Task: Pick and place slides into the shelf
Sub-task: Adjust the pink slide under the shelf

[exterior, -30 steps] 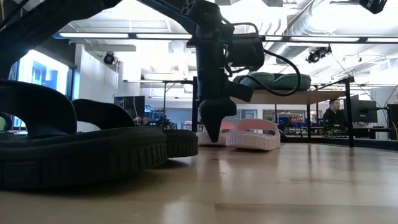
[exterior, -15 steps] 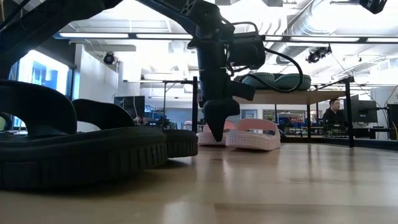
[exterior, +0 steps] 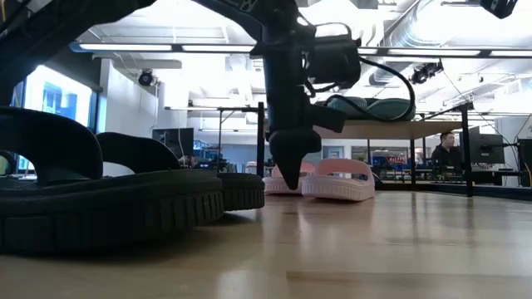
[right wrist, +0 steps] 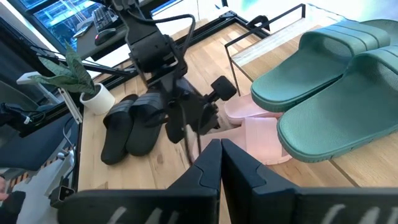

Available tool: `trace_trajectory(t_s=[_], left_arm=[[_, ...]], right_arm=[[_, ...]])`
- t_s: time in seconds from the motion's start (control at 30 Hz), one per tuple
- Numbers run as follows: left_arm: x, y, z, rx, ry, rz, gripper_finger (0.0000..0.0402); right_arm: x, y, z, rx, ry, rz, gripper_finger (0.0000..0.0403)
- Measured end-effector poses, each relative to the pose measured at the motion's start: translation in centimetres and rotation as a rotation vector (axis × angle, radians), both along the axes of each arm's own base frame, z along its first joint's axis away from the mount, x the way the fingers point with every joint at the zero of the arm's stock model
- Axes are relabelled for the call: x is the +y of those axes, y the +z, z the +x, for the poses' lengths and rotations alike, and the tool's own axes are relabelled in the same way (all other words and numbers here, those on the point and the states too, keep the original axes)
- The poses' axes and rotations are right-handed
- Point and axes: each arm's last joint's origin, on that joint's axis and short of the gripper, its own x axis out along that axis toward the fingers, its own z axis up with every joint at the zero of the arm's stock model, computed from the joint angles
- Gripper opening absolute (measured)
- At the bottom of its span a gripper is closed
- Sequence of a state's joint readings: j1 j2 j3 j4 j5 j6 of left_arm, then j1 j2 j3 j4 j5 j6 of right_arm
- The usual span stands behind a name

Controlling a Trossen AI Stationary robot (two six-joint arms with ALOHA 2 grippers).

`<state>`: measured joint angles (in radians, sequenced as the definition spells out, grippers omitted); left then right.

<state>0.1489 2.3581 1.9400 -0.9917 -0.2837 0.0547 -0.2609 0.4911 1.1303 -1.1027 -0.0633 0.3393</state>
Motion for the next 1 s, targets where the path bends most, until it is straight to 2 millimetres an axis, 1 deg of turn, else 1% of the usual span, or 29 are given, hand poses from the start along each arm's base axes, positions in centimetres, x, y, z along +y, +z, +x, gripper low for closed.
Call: trace_trajectory(t_s=[0.2,0.3,0.37,0.43,0.57,0.6,0.67,0.73,0.87,1.0], left_arm=[[-1.4,2.2,0.7,-0.014,-0.024,0.041,0.0005],[-2.0,4.2,1.1,-0.039,-0.036,0.044,0.0005],[-2.5,5.4,0.9,-0.015,-0.073,0.003,0.0005],[-3.1,6.4,0.4,0.031,-0.151,-0.121,0.0005],[-5.4,8.1,-0.6,0.085,-0.326,-0.489,0.0005],[-6.0,8.4,-0.6,0.075,-0.363,-0.556,0.0005],[-7.3,8.5,-0.6,0.065,-0.424,-0.612,0.0005],[-8.4,8.5,-0.5,0.062,-0.475,-0.597,0.0005],[-10.0,8.0,0.7,-0.013,-0.526,-0.450,0.0005],[-10.5,7.4,2.0,-0.122,-0.524,-0.355,0.0005]], right_arm=[[0.0,0.0,0.0,0.000,0.000,0.000,0.0002],[0.0,0.0,0.0,0.000,0.000,0.000,0.0002],[0.0,0.0,0.0,0.000,0.000,0.000,0.0002],[0.0,0.0,0.0,0.000,0.000,0.000,0.0002],[0.0,0.0,0.0,0.000,0.000,0.000,0.0002],[0.0,0.0,0.0,0.000,0.000,0.000,0.0002],[0.0,0.0,0.0,0.000,0.000,0.000,0.0002],[0.0,0.0,0.0,0.000,0.000,0.000,0.0002],[0.0,0.0,0.0,0.000,0.000,0.000,0.0002],[0.0,0.0,0.0,0.000,0.000,0.000,0.0002]])
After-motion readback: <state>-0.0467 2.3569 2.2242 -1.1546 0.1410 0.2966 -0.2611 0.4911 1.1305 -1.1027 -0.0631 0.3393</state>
